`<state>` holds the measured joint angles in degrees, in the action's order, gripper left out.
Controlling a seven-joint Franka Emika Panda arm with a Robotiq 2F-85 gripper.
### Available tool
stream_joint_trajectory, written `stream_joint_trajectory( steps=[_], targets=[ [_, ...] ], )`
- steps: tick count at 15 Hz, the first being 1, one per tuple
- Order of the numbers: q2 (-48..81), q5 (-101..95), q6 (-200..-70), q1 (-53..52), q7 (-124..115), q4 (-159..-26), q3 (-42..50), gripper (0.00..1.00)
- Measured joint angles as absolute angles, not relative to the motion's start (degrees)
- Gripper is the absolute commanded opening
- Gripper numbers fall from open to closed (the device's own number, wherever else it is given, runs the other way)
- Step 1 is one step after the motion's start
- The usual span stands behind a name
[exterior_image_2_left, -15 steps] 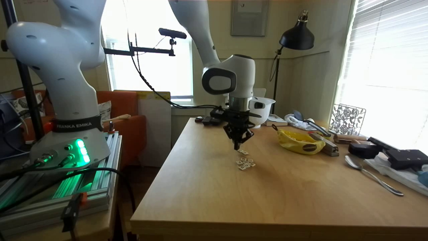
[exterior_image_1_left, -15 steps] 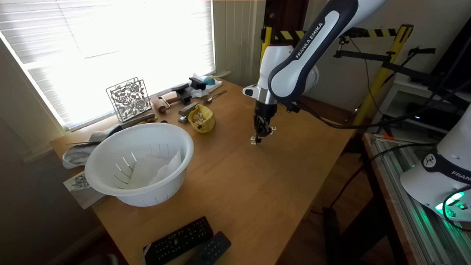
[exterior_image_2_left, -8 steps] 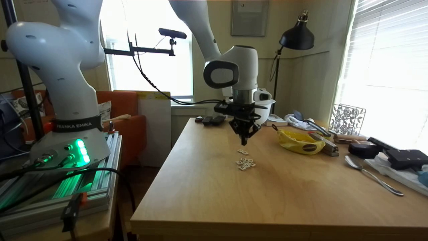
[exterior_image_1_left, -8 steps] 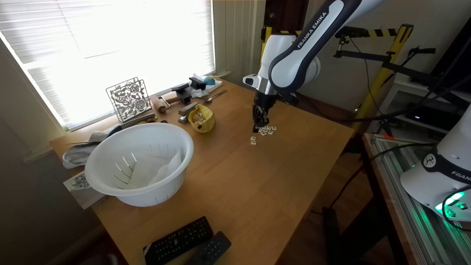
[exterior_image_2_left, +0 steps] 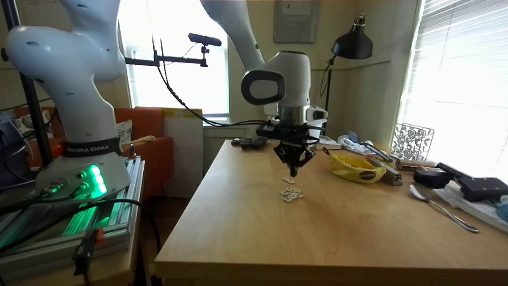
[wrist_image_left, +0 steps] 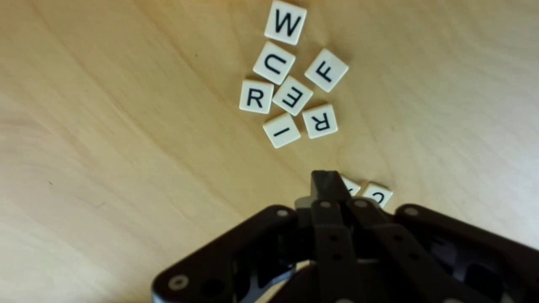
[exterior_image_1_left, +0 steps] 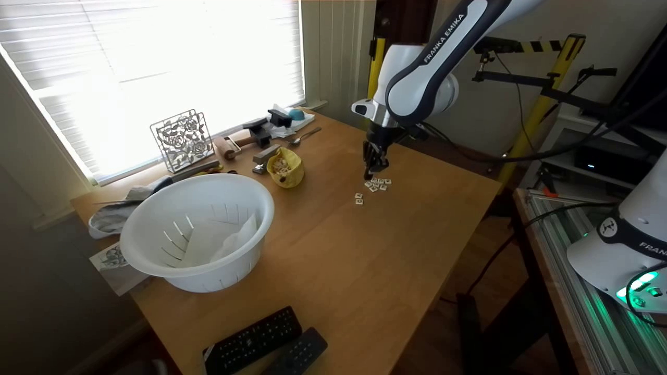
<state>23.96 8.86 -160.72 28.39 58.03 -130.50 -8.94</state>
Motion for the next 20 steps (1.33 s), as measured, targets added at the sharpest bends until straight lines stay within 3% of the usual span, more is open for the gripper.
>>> stream_joint_trajectory(
  steps=[20],
  targets=[
    [24.7,12.8,-161.3,29.1,66.9,-133.2,-8.3,0.0]
  ],
)
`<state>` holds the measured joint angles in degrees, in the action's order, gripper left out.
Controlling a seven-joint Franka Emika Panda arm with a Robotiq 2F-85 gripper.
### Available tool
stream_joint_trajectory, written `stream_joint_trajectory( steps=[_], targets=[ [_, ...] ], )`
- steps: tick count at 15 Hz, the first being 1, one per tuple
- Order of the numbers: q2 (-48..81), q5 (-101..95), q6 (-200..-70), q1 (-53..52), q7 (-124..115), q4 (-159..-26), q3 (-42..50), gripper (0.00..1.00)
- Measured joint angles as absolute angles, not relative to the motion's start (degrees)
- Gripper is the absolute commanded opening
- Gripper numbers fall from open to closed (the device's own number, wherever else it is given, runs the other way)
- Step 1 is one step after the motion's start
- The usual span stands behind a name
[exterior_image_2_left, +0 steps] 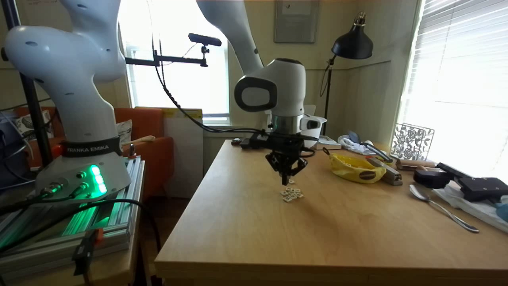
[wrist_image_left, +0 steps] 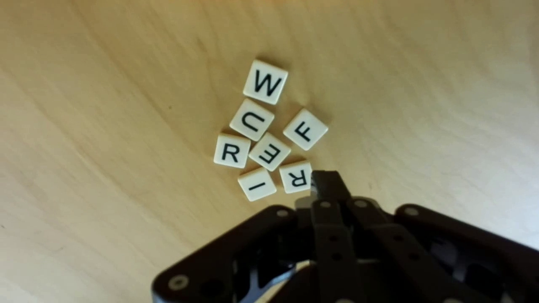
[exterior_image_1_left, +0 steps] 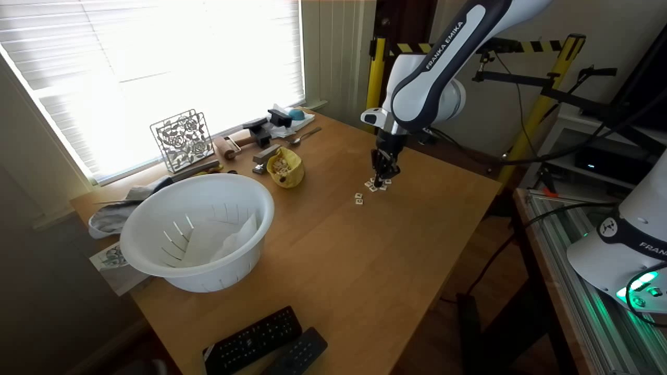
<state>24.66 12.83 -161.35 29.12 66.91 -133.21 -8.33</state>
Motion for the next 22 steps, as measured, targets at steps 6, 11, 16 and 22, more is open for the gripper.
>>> stream_joint_trajectory(
  steps=[6,11,16,22],
  targets=[
    [27.0,13.5,-165.5,29.8,66.9,-132.8,-9.2,0.0],
    [28.3,13.5,-167.2,30.9,66.6,-131.9,-10.1,0.0],
    [28.4,13.5,-167.2,30.7,62.2,-131.6,-9.9,0.0],
    [28.4,13.5,-167.2,29.3,51.9,-131.5,-8.8,0.0]
  ],
)
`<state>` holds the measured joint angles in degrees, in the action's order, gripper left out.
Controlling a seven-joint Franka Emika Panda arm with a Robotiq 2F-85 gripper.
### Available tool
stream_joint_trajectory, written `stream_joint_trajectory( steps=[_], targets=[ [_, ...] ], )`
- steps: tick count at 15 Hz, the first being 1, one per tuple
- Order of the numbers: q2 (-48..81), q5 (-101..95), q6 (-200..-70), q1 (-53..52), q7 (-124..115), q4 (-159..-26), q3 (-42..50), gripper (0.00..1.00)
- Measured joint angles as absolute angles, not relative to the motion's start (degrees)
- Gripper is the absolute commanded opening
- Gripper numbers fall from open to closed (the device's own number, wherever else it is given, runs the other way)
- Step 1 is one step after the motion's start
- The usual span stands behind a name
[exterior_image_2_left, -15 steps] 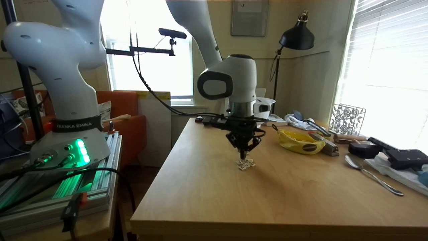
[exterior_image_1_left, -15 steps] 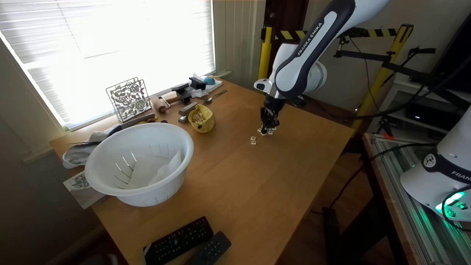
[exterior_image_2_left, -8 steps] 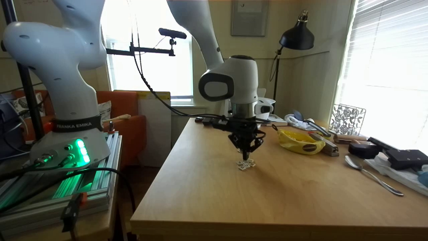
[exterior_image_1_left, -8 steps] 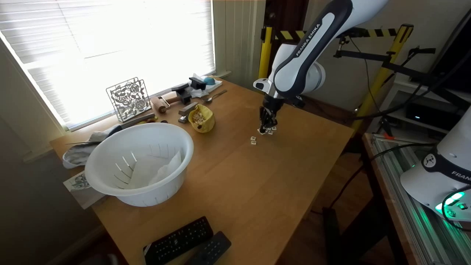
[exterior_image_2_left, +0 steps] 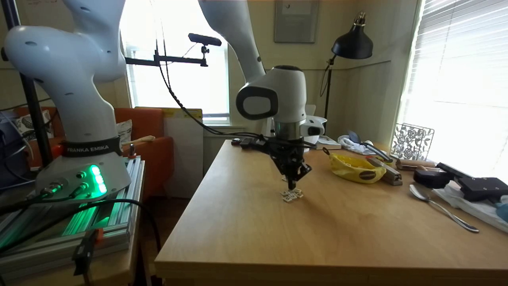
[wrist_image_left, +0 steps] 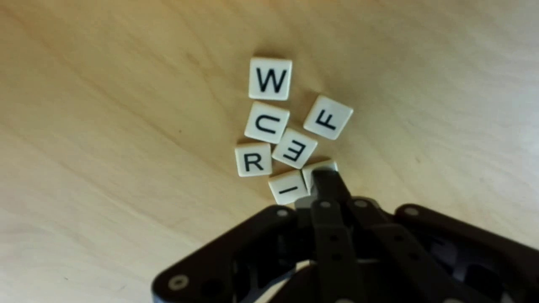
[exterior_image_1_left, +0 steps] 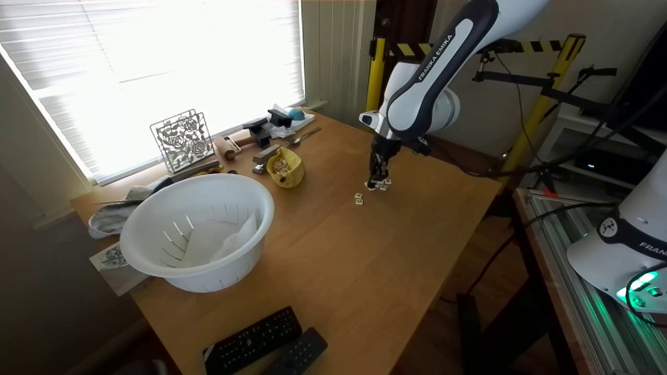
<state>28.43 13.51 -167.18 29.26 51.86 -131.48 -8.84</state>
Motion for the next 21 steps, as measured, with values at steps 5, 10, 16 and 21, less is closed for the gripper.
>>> stream_joint_trajectory(
  steps=[5,10,16,21],
  targets=[
    [28.8,13.5,-168.4,27.8,43.0,-131.3,-8.7,0.0],
    [29.4,13.2,-170.5,26.4,35.2,-131.0,-8.5,0.0],
    [29.6,12.3,-171.4,25.6,27.6,-130.9,-8.2,0.0],
    [29.7,12.2,-171.4,25.2,24.4,-130.9,-8.2,0.0]
  ],
)
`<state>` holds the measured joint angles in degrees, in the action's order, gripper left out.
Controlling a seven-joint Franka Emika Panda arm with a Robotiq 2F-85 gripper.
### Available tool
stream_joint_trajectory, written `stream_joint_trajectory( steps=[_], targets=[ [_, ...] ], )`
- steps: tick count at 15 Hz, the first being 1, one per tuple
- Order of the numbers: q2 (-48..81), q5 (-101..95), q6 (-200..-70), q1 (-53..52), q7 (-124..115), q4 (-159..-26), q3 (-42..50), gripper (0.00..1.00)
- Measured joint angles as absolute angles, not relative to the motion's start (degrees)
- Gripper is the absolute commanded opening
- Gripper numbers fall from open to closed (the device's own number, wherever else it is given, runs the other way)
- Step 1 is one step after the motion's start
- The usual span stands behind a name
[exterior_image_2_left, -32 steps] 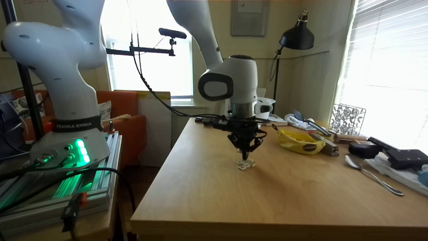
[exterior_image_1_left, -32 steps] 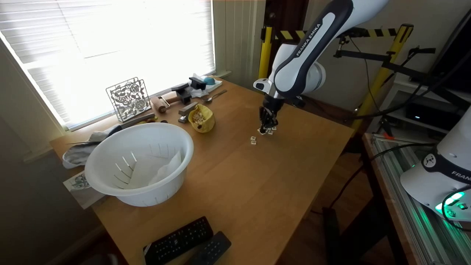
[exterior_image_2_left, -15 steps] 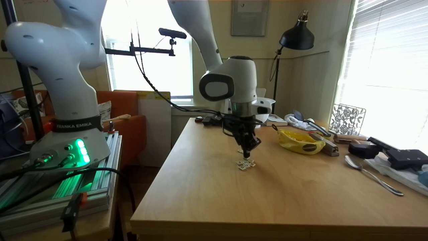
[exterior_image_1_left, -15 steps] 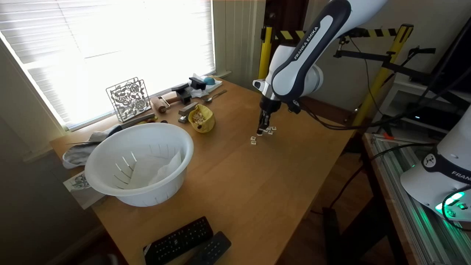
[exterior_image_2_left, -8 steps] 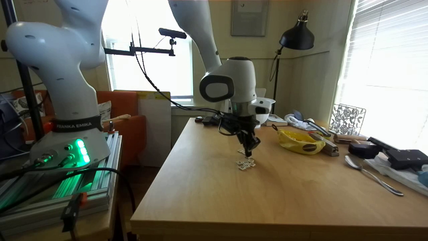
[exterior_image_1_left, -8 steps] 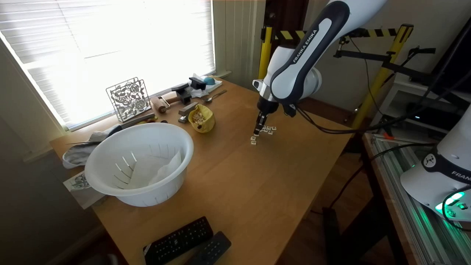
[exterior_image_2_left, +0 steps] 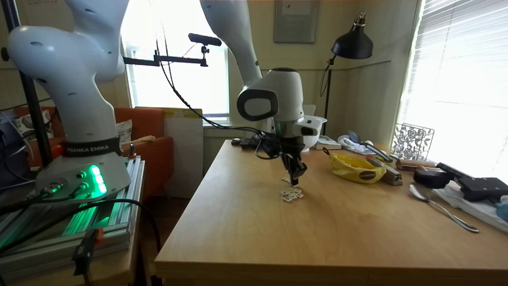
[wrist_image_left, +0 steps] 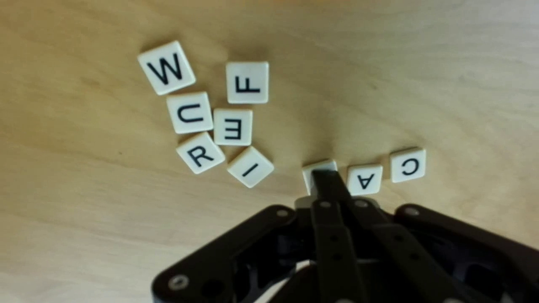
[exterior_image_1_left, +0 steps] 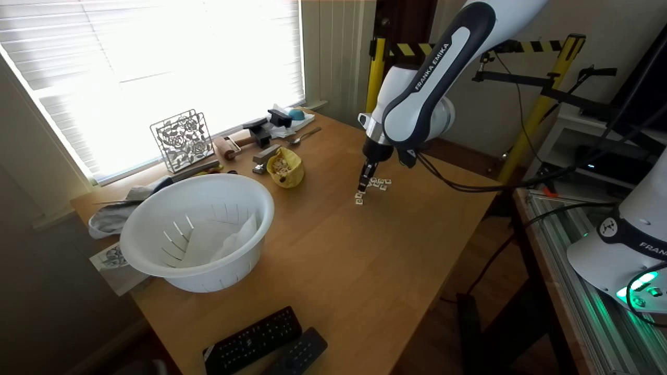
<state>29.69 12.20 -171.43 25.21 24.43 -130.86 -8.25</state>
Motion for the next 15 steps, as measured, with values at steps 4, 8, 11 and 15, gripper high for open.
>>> stream_joint_trajectory(
  steps=[4,8,11,15],
  targets=[
    [29.8,12.2,-171.7,25.0,23.3,-130.8,-8.3,0.0],
    [30.1,12.2,-171.7,24.9,23.1,-130.3,-8.6,0.0],
    [30.4,12.2,-171.7,24.9,23.1,-130.0,-9.0,0.0],
    [30.5,11.7,-171.7,24.9,23.1,-129.7,-9.3,0.0]
  ],
)
